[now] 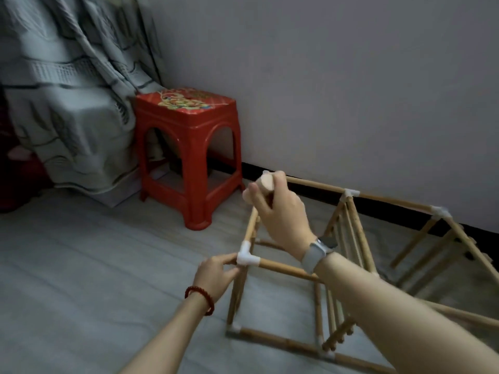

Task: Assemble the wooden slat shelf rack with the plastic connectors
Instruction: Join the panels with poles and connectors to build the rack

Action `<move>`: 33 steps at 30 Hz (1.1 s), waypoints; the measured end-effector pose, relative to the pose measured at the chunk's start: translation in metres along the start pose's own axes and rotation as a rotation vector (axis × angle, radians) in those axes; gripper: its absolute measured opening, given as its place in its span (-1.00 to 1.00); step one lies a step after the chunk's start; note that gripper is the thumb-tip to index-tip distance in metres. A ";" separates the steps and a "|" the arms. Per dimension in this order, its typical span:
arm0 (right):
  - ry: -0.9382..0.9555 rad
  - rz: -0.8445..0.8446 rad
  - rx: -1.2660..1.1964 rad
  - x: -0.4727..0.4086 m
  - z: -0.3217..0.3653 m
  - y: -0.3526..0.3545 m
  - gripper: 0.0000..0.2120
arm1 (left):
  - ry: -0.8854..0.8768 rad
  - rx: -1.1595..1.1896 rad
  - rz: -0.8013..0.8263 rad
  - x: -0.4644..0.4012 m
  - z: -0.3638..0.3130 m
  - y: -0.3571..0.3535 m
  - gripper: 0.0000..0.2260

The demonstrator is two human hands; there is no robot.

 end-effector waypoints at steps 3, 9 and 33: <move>-0.040 0.365 0.201 0.027 -0.016 -0.054 -0.67 | 0.037 -0.005 -0.011 -0.002 0.010 0.001 -0.78; -0.001 -0.099 -0.028 -0.014 -0.005 -0.020 -0.72 | -0.034 -0.060 -0.005 -0.006 0.016 0.006 -0.80; -0.296 0.000 -0.169 -0.109 -0.176 0.019 -0.68 | -0.046 -0.384 -0.012 -0.186 -0.122 -0.008 -0.67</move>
Point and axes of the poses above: each hand's wrist, its own x-axis away from the middle knuckle, its own y-axis out of the back of the hand, z = x × y, the point moved 2 cm from there along -x, towards the middle knuckle, and after that the axes turned 9 degrees about y, right-handed, at the moved point
